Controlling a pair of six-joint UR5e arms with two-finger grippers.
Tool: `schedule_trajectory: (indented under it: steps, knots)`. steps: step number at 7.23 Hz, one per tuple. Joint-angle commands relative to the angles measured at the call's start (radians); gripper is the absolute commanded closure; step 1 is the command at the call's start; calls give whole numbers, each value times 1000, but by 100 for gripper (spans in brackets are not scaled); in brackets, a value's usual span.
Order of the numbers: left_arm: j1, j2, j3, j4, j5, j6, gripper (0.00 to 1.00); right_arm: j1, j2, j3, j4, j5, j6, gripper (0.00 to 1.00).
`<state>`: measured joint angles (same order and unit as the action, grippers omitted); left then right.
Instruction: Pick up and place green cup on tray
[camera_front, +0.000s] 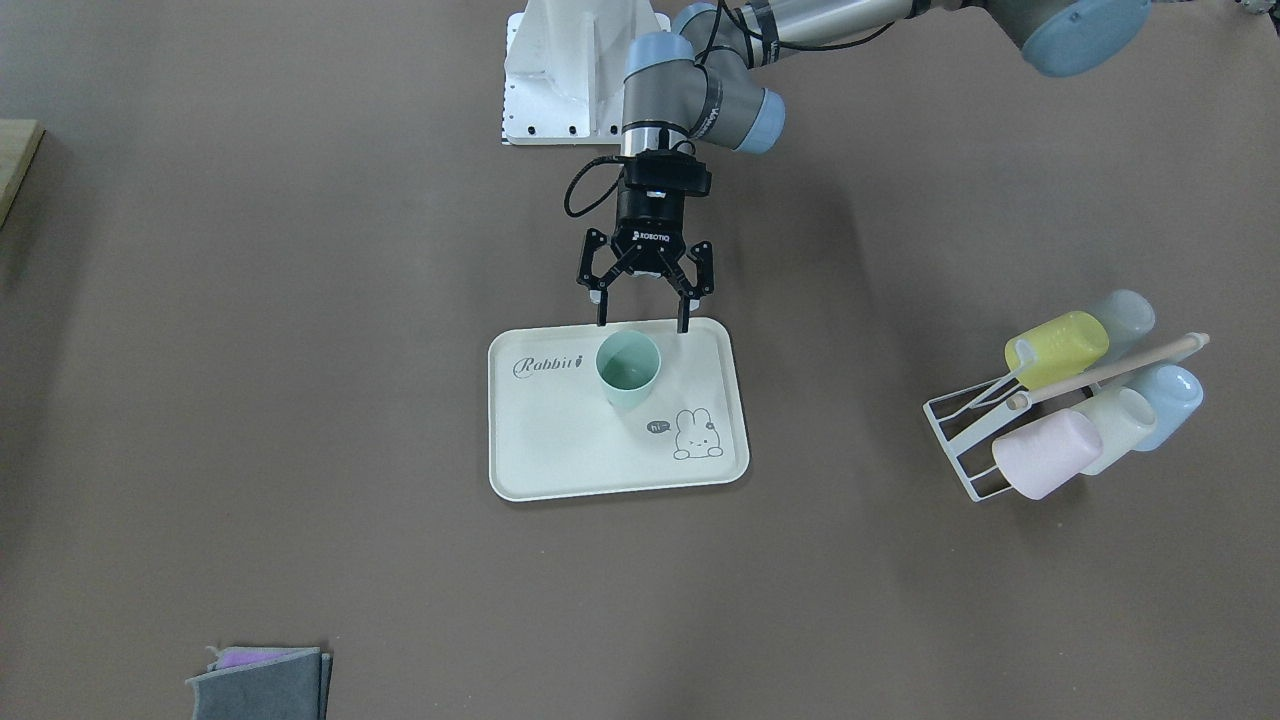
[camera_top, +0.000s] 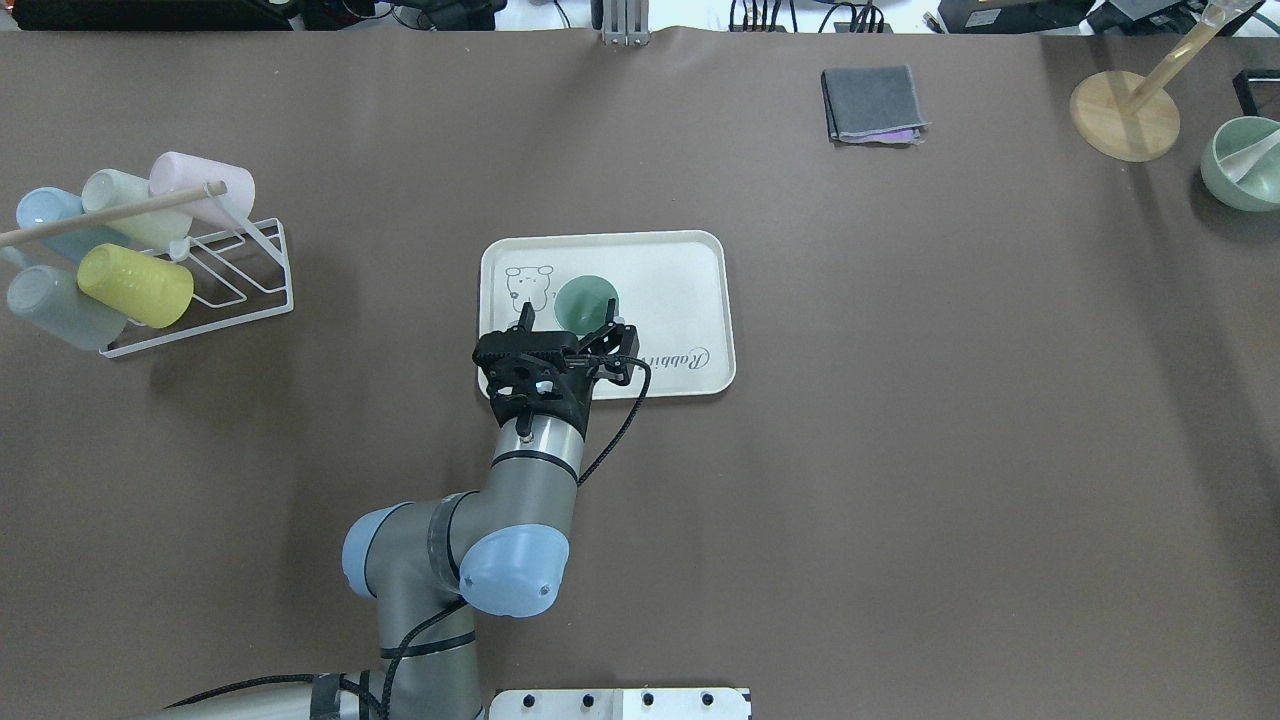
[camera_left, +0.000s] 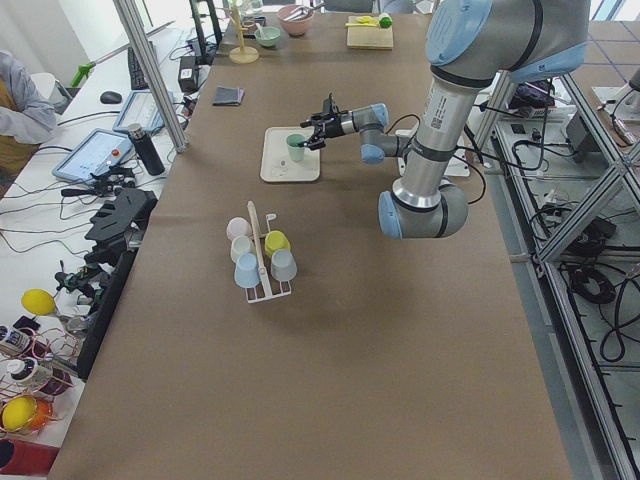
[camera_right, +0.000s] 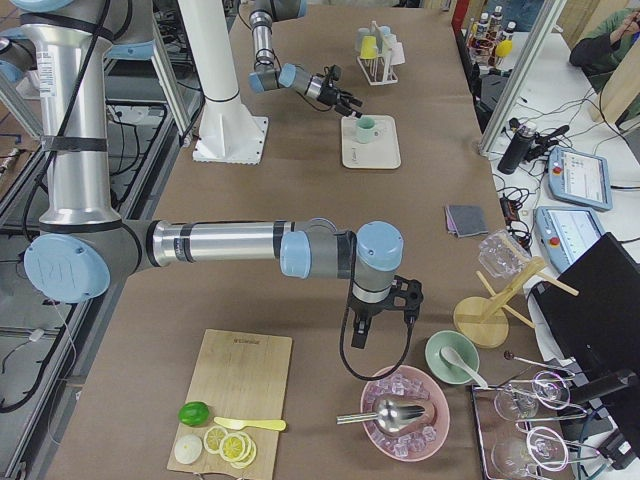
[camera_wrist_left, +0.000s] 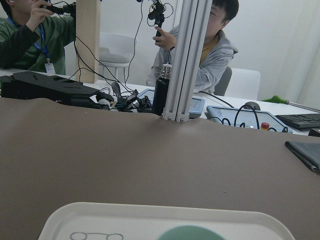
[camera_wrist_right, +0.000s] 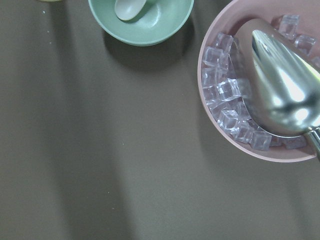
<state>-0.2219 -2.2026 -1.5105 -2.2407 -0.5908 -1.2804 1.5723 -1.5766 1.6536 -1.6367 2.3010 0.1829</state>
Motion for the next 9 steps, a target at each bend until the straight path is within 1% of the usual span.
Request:
schedule_trajectory:
  steps: [1, 2, 3, 4, 6, 7, 9]
  knots:
    - [-11, 9, -83, 3, -67, 71, 1, 0, 1, 0, 0, 0, 0, 0]
    - [-23, 26, -126, 1, -127, 160, 1, 0, 1, -1, 0, 0, 0, 0]
    - [-66, 52, -166, 1, -232, 229, 1, 0, 1, -2, 0, 0, 1, 0]
    - [-111, 50, -178, 0, -312, 275, 1, 0, 1, -2, 0, 0, 1, 0]
    - [-167, 44, -178, 4, -438, 308, 1, 0, 1, -2, 0, 0, 1, 0]
    - [-209, 44, -175, 18, -519, 312, 1, 0, 1, -3, 0, 0, 0, 0]
    - [-366, 53, -175, 123, -787, 358, 1, 0, 3, -3, 0, 0, 0, 0]
